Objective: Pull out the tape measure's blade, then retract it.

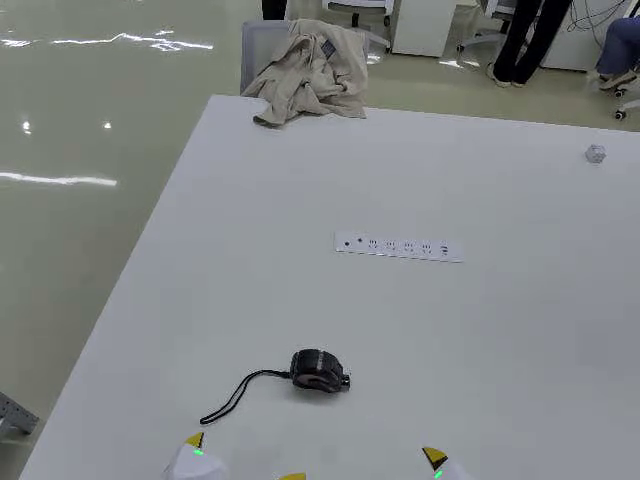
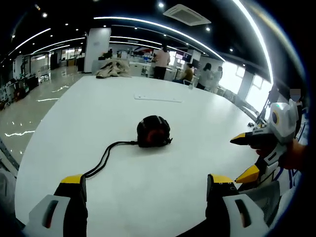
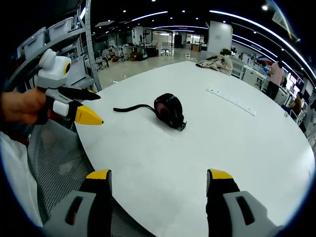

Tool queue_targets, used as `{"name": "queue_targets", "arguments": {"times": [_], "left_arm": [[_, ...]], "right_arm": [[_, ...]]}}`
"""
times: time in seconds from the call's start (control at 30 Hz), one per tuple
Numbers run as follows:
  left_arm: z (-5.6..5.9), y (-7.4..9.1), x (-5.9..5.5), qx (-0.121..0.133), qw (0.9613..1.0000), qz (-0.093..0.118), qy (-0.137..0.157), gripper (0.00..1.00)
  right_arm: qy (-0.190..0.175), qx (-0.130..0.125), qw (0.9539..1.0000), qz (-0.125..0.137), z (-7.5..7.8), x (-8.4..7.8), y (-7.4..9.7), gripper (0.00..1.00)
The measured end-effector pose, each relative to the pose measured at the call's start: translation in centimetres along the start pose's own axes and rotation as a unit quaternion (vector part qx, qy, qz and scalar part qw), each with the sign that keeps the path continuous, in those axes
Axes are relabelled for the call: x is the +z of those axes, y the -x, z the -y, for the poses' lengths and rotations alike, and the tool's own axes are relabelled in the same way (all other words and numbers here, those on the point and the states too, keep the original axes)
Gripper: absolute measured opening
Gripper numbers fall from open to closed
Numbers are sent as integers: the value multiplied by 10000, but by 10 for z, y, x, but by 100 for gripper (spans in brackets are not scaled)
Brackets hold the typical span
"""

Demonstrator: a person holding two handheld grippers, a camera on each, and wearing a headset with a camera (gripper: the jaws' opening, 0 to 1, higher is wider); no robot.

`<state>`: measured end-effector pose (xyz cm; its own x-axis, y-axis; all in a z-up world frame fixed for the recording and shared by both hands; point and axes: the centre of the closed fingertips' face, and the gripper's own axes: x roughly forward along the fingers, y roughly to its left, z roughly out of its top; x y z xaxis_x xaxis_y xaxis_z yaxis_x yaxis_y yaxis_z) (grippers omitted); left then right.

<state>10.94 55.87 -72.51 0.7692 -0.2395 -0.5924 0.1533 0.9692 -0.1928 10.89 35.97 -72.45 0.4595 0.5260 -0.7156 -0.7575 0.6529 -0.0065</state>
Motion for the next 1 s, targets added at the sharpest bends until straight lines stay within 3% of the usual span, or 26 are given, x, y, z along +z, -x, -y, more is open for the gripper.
{"name": "queue_targets", "arguments": {"times": [0.27, 0.43, 0.8, 1.0], "left_arm": [[1, 11, 3, -123, 9999, -32, -21, 100], [7, 20, 3, -204, 9995, -35, 219, 100], [4, 45, -5, -107, 9989, -89, 459, 100], [4, 59, -4, -82, 9986, -84, 509, 100]], "right_arm": [[-15, -47, 10000, 0, 3, -1, 20, 83], [-64, -57, 10000, -29, 5, -2, 31, 84], [-572, 39, 9983, 47, 0, 5, 53, 90], [-666, 44, 9977, 105, -3, 7, 65, 93]]}}
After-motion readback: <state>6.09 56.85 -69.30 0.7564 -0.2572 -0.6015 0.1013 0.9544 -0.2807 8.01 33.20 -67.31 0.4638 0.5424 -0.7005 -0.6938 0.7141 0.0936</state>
